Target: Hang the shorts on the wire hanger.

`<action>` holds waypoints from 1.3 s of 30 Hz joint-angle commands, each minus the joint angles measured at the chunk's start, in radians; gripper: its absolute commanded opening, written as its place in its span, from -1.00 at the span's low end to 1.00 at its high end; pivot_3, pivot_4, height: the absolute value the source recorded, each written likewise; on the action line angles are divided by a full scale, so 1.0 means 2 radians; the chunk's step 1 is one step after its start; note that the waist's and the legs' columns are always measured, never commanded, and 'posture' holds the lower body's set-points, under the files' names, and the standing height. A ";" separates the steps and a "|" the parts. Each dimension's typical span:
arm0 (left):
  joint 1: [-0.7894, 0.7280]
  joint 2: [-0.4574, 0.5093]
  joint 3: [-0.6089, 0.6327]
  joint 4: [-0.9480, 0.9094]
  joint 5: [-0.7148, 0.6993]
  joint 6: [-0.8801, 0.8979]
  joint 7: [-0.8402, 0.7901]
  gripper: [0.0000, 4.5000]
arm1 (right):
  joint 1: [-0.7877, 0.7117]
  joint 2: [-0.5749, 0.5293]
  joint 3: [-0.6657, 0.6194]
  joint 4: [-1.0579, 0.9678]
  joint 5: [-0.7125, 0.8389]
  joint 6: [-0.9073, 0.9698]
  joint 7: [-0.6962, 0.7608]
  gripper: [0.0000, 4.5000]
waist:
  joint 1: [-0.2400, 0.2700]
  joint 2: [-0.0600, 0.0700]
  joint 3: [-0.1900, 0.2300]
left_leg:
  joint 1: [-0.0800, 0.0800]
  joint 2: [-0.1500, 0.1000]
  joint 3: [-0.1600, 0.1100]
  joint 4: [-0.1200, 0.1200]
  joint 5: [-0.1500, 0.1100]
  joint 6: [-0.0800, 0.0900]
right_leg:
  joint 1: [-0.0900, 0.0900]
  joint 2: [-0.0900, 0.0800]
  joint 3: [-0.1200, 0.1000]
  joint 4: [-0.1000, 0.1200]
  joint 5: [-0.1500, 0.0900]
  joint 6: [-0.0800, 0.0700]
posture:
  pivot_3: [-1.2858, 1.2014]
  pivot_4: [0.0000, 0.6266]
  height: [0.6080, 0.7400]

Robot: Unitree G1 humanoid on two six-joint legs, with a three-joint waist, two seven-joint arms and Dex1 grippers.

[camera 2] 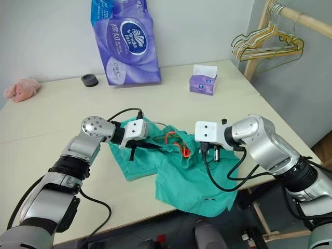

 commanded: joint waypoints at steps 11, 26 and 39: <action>-0.022 0.026 0.049 0.026 -0.031 -0.018 -0.029 0.73 | 0.009 -0.005 -0.050 -0.029 0.043 0.030 0.015 -1.00 | -0.002 0.000 0.000 | 0.000 0.000 0.000 0.000 0.000 0.000 | 0.000 0.000 0.000 0.000 0.000 0.000 | -0.17 -0.76 1.00; -0.066 0.003 0.075 0.126 -0.019 -0.076 0.036 0.99 | 0.033 -0.029 -0.088 -0.049 0.075 0.054 0.014 -1.00 | -0.001 0.000 0.000 | 0.000 0.000 0.000 0.000 0.000 0.000 | 0.000 -0.001 -0.001 0.000 0.000 0.000 | -0.17 -0.77 1.00; -0.093 0.025 0.114 0.020 -0.100 0.132 -0.034 0.99 | 0.056 -0.013 -0.127 -0.031 0.109 0.082 -0.017 -1.00 | -0.005 0.000 0.000 | 0.000 0.000 -0.001 0.000 0.000 0.000 | 0.000 0.000 -0.001 0.000 0.000 0.000 | -0.15 -0.76 1.00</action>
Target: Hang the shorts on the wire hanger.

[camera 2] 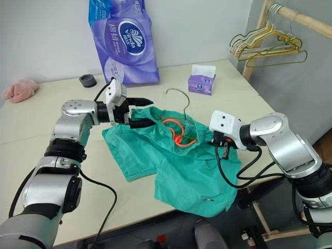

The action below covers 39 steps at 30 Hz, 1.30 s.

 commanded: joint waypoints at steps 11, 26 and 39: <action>-0.036 0.050 -0.010 0.064 0.061 -0.137 -0.002 0.99 | 0.013 -0.021 -0.027 0.006 0.025 -0.004 -0.001 -1.00 | 0.008 0.000 0.000 | 0.000 0.000 0.000 0.000 0.000 0.000 | 0.000 -0.001 0.000 0.000 0.000 0.000 | -0.15 -0.77 1.00; -0.078 0.030 0.016 0.134 0.052 -0.137 0.036 0.99 | 0.075 -0.028 -0.157 -0.018 0.087 0.076 -0.063 -1.00 | 0.009 0.000 0.000 | 0.000 0.000 0.002 0.000 0.000 0.000 | 0.000 0.000 0.000 0.000 0.000 0.000 | -0.17 -0.77 1.00; -0.089 0.014 0.020 0.145 0.052 -0.137 0.039 0.99 | 0.097 -0.027 -0.216 -0.039 0.130 0.122 -0.120 -1.00 | 0.004 0.000 0.000 | 0.000 -0.001 0.002 0.000 0.000 0.000 | 0.000 0.000 0.000 0.000 0.000 0.000 | -0.19 -0.78 1.00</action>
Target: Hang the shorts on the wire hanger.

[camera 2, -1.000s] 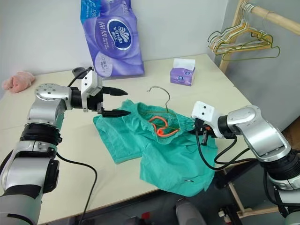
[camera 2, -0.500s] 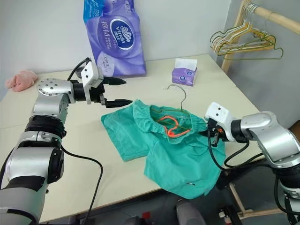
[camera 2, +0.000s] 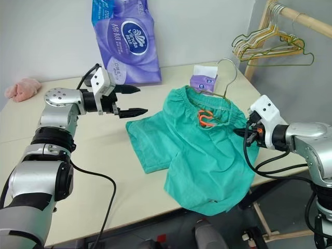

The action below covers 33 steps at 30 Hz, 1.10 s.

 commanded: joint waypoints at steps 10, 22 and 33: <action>-0.025 -0.008 0.011 0.017 0.001 -0.017 0.022 0.99 | 0.024 -0.045 -0.004 -0.034 0.029 -0.014 0.006 -1.00 | -0.005 0.000 0.000 | 0.000 0.000 0.000 0.000 0.000 0.000 | 0.000 0.000 0.000 0.000 0.000 0.000 | -0.19 -0.79 1.00; -0.053 -0.055 -0.018 0.028 0.022 -0.035 -0.024 0.99 | 0.021 -0.056 0.034 -0.043 0.024 -0.040 0.009 -1.00 | -0.007 0.000 0.000 | 0.000 -0.001 0.001 0.000 0.000 0.000 | 0.000 0.000 0.001 0.000 0.000 0.000 | -0.20 -0.80 1.00; -0.076 -0.059 -0.059 0.085 0.088 -0.130 -0.014 0.99 | 0.025 -0.074 0.047 -0.058 0.016 -0.061 0.012 -1.00 | -0.012 0.001 -0.001 | 0.000 0.000 0.001 -0.001 0.000 0.000 | 0.000 0.000 0.001 0.000 0.000 0.000 | -0.20 -0.81 1.00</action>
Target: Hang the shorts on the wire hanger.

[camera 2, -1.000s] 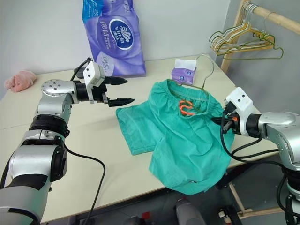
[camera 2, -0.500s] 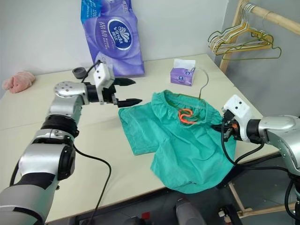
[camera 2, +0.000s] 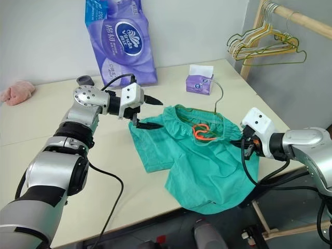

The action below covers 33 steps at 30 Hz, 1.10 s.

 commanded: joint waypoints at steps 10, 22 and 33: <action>-0.033 -0.036 0.008 0.037 0.013 -0.029 0.053 0.99 | -0.009 -0.018 0.019 -0.031 -0.011 -0.033 0.002 -1.00 | -0.005 0.000 0.000 | 0.000 0.000 0.000 0.000 0.000 0.000 | 0.000 0.000 0.000 0.000 0.000 0.000 | -0.22 -0.82 1.00; -0.020 -0.036 0.002 0.041 0.029 -0.038 0.031 0.74 | -0.011 -0.029 0.031 -0.036 -0.017 -0.045 0.007 -1.00 | -0.010 0.000 0.000 | 0.000 0.000 0.000 0.000 0.000 0.000 | 0.000 0.000 0.000 0.000 0.000 0.000 | -0.22 -0.82 1.00; -0.019 -0.025 0.005 0.038 0.027 -0.026 0.004 -0.71 | -0.003 -0.037 0.041 -0.036 -0.031 -0.058 0.018 -1.00 | -0.010 0.000 0.000 | 0.000 0.000 0.000 0.000 0.000 0.000 | 0.000 0.000 0.000 0.000 0.000 0.000 | -0.21 -0.81 1.00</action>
